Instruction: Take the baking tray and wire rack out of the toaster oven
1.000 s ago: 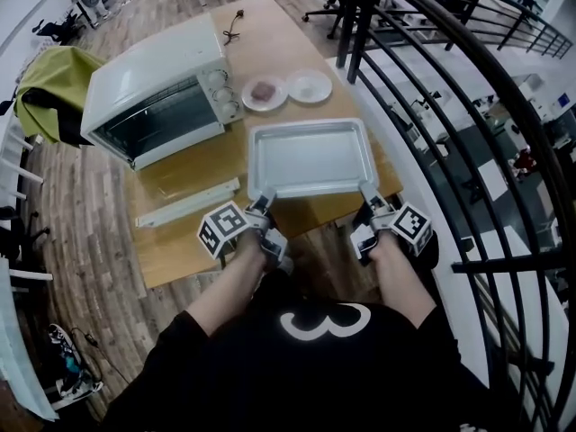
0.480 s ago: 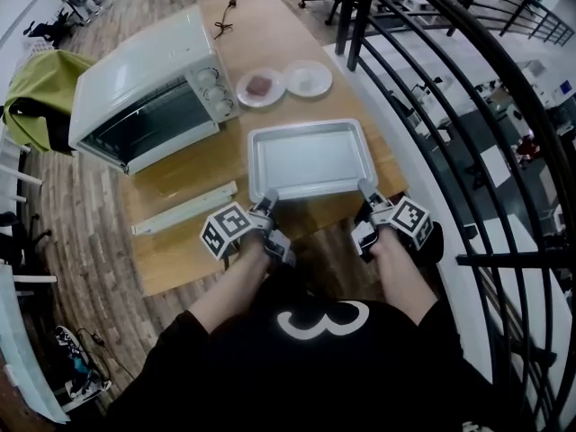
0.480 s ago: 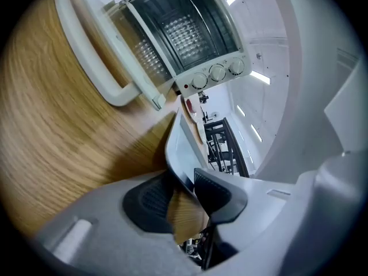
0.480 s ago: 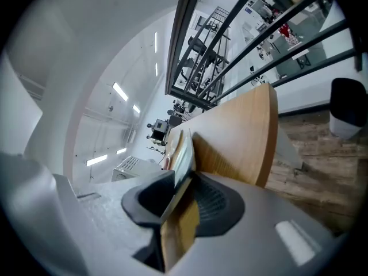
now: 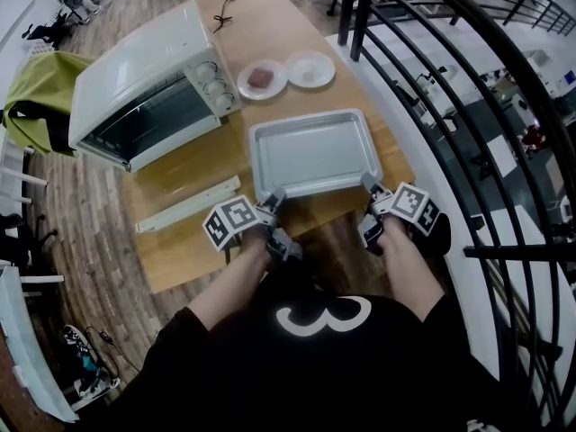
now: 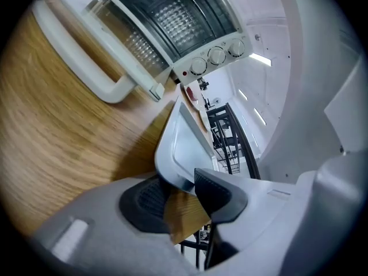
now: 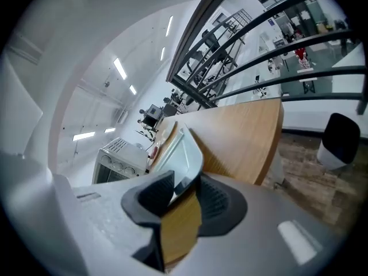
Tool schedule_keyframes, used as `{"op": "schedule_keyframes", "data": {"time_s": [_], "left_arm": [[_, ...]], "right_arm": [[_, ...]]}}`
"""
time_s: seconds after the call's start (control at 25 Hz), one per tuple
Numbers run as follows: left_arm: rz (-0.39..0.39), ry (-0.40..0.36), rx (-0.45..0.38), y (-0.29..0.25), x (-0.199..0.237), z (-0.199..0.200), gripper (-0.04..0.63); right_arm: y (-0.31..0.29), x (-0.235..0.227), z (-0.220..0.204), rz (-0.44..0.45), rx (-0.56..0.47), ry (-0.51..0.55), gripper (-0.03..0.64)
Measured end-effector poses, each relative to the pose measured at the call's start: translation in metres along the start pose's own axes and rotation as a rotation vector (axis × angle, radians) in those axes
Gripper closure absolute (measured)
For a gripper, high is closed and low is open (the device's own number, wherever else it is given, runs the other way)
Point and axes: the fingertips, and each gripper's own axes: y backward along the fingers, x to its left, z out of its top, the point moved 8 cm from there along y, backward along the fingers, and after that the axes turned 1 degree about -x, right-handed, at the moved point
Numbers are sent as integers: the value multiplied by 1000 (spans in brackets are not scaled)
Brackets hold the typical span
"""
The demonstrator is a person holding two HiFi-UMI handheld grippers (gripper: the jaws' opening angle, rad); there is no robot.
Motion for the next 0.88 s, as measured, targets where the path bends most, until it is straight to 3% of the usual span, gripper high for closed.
{"op": "schedule_keyframes", "data": {"time_s": [0.16,0.4,0.56,0.68,0.76,0.88], "left_arm": [[-1,-85,54,-2,-4,2,456],[-23,-328,151,-2,-11,0,396],[1,-474,255,-2,-11,-9,378],[32,-560,274,0,-12,-16,377],[50,-604,278,0,-12,-16,377],[77,-681,289,1,-12,-17,377]], "right_arm": [[-3,5,3,-9,55,115,472],[-5,15,4,-1,186,400,371],[-2,9,5,36,240,437,371],[1,8,3,63,255,479,366],[2,9,1,66,296,581,356],[4,12,-9,21,371,842,351]]}}
